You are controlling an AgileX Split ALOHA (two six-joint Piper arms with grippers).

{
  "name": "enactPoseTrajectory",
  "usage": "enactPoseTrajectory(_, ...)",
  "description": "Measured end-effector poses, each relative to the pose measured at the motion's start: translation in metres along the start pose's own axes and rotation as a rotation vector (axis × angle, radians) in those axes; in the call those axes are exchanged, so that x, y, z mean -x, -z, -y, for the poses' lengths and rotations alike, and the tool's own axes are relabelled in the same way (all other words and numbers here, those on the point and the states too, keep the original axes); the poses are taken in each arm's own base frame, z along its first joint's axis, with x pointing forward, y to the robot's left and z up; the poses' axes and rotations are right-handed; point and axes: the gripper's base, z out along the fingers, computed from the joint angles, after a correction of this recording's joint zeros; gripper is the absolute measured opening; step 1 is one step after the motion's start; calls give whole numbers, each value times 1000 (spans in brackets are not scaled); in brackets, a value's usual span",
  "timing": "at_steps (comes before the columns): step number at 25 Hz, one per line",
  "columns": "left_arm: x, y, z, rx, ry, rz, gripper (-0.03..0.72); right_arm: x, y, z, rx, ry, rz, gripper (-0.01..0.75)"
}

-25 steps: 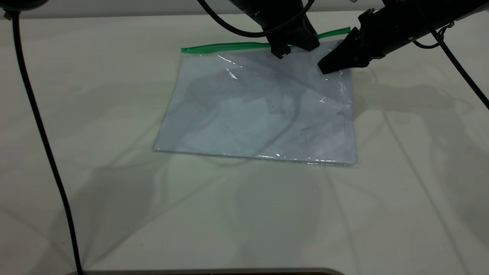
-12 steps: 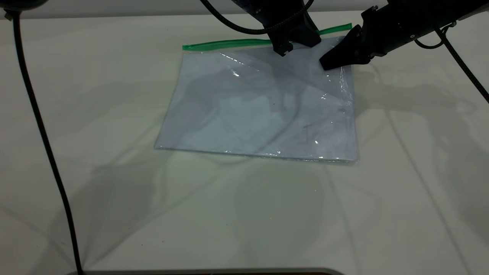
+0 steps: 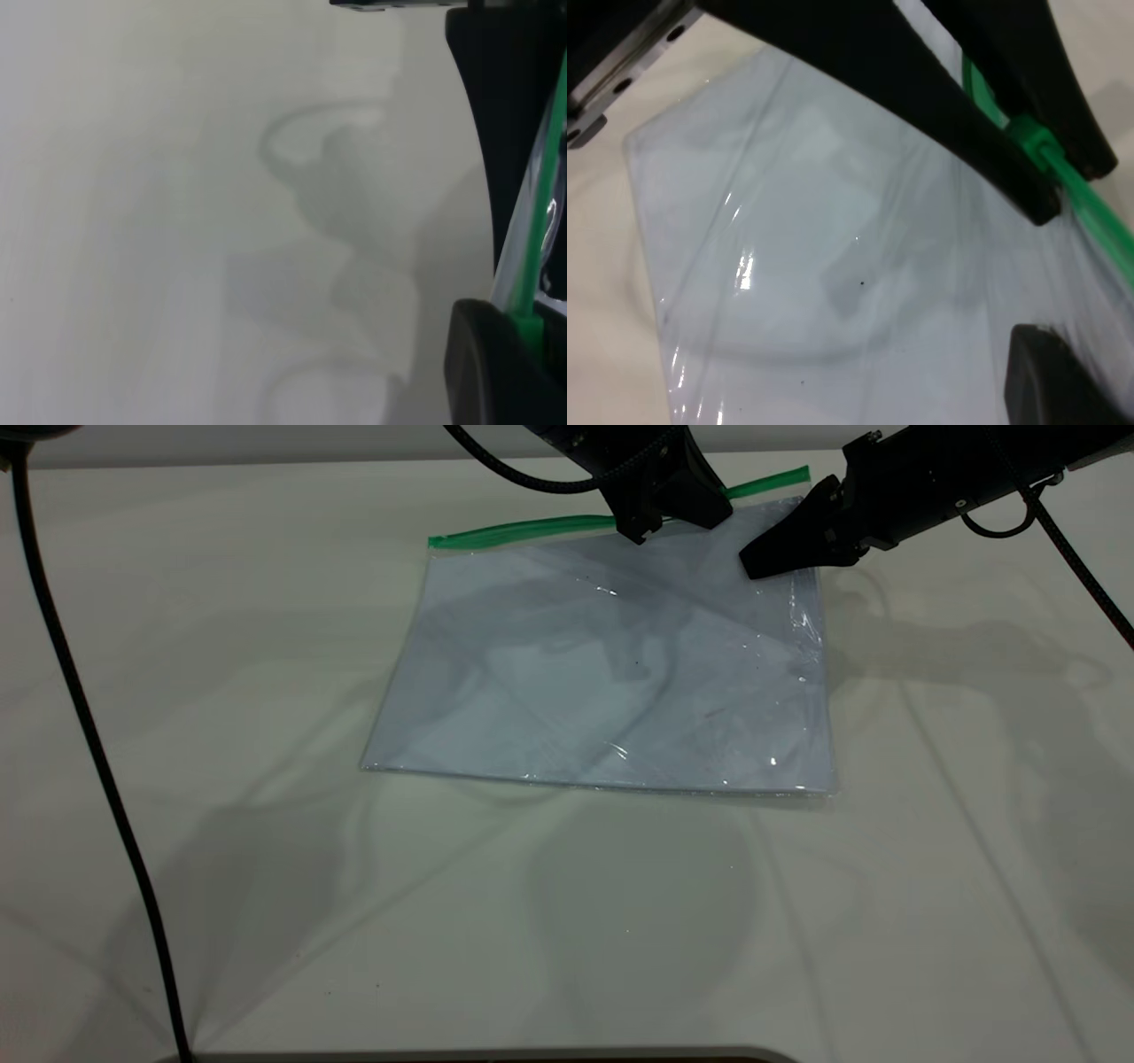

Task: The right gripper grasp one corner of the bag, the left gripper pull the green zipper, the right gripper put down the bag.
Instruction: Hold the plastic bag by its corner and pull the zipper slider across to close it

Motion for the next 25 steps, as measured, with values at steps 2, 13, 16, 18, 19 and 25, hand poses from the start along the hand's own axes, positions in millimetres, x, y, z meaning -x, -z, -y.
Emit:
enactPoseTrajectory(2,-2,2,-1,-6,7,3,51,0,0,0,4,-5,2,36)
enactPoseTrajectory(13,-19,18,-11,-14,55,2,51,2,0,-1,14,-33,21,36)
enactPoseTrajectory(16,-21,20,-12,-12,58,0,51,3,1,-1,13,-37,24,36)
enactPoseTrajectory(18,-23,22,-13,-12,66,-1,51,3,1,-1,12,-41,27,36)
enactPoseTrajectory(19,-24,23,-14,-13,71,-3,51,3,1,-1,12,-44,27,36)
enactPoseTrajectory(25,-34,29,-15,-38,112,-40,52,1,7,2,27,-81,41,36)
